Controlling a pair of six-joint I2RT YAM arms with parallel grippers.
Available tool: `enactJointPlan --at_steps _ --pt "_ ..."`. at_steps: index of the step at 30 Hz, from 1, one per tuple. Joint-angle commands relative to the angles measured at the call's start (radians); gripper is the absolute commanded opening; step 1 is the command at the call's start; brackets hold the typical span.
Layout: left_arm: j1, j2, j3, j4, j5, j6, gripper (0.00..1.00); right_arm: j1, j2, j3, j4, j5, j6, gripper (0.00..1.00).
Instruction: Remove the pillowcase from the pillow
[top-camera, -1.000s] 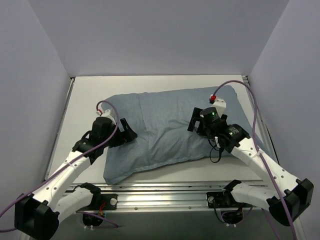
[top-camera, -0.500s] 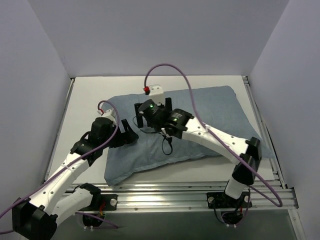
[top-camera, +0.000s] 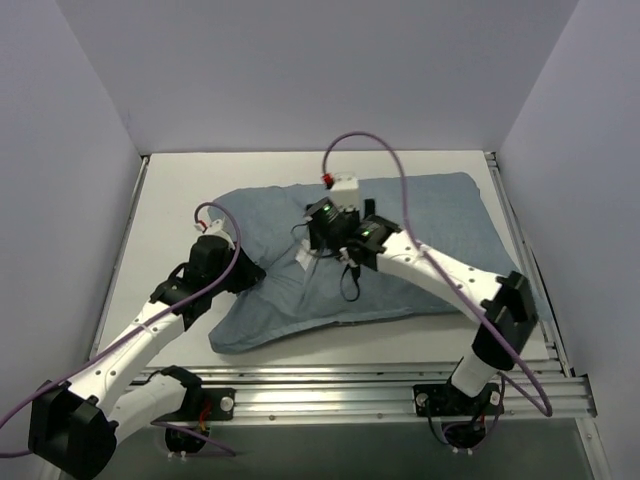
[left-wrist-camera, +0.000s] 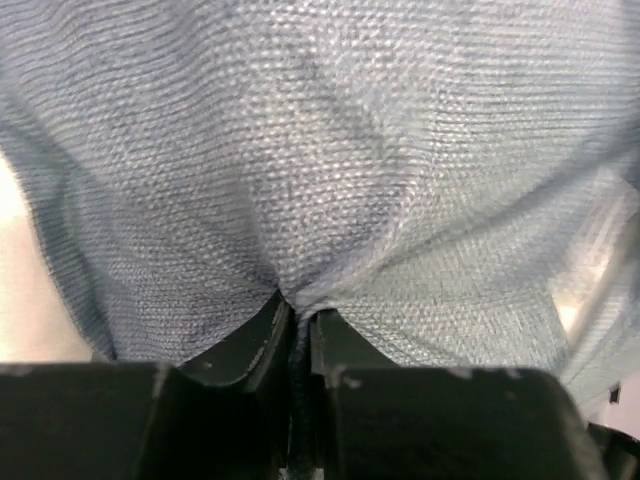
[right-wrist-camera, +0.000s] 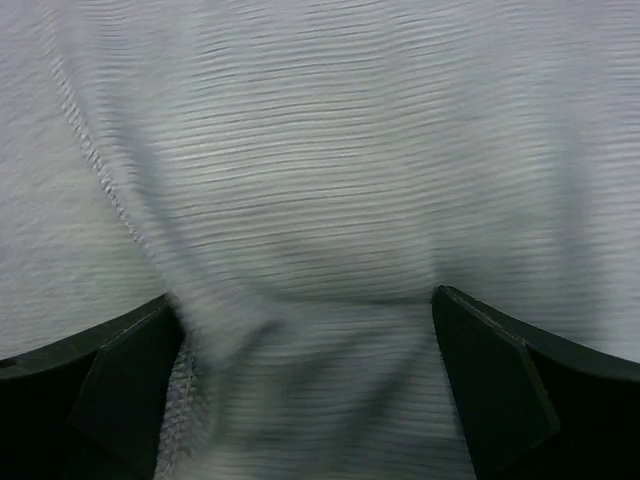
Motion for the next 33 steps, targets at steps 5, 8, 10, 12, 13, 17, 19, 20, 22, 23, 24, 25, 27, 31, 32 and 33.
enactJointPlan --at_steps 5,8,10,12,13,17,19,20,22,23,24,25,27,31,32,33 --pt "0.046 -0.006 -0.075 -0.123 -0.124 -0.033 0.1 -0.366 -0.314 -0.3 -0.139 0.025 0.011 0.9" --pt "0.063 -0.02 -0.074 -0.146 -0.119 -0.023 0.09 -0.521 -0.4 -0.405 -0.096 -0.076 0.01 0.8" --pt "0.068 -0.034 -0.068 -0.151 -0.113 -0.014 0.09 -0.56 -0.43 -0.445 -0.031 -0.178 -0.03 0.75" --pt "0.069 -0.044 -0.056 -0.136 -0.08 0.005 0.09 -0.558 -0.442 -0.471 0.002 -0.254 -0.053 0.75" --pt "0.069 -0.049 -0.048 -0.126 -0.064 0.016 0.12 -0.557 -0.441 -0.477 0.032 -0.29 -0.07 0.74" --pt "0.054 -0.072 0.041 -0.106 0.014 0.063 0.37 -0.549 -0.445 -0.498 0.099 -0.413 -0.072 0.74" --pt "0.037 -0.08 0.119 -0.099 0.017 0.074 0.5 -0.547 -0.441 -0.508 0.119 -0.429 -0.072 0.74" --pt "0.013 -0.072 0.147 -0.099 0.011 0.082 0.63 -0.546 -0.436 -0.509 0.123 -0.44 -0.079 0.74" --pt "-0.024 -0.054 0.235 -0.103 -0.039 0.088 0.75 -0.537 -0.433 -0.512 0.129 -0.44 -0.084 0.75" --pt "-0.047 -0.025 0.265 -0.105 -0.064 0.092 0.84 -0.532 -0.431 -0.514 0.134 -0.44 -0.09 0.75" --pt "-0.099 -0.005 0.292 -0.103 -0.091 0.094 0.87 -0.528 -0.43 -0.515 0.136 -0.441 -0.093 0.75" --pt "-0.125 0.015 0.343 -0.099 -0.148 0.095 0.88 -0.526 -0.428 -0.515 0.139 -0.441 -0.095 0.75" --pt "-0.191 0.096 0.389 -0.083 -0.193 0.103 0.94 -0.517 -0.424 -0.514 0.143 -0.438 -0.099 0.75" --pt "-0.296 0.258 0.519 -0.088 -0.286 0.131 0.97 -0.498 -0.419 -0.514 0.145 -0.426 -0.098 0.75" --pt "-0.32 0.317 0.562 -0.097 -0.347 0.157 0.97 -0.495 -0.418 -0.515 0.146 -0.423 -0.098 0.75" --pt "-0.357 0.347 0.578 -0.099 -0.374 0.166 0.97 -0.492 -0.418 -0.515 0.146 -0.42 -0.095 0.75"
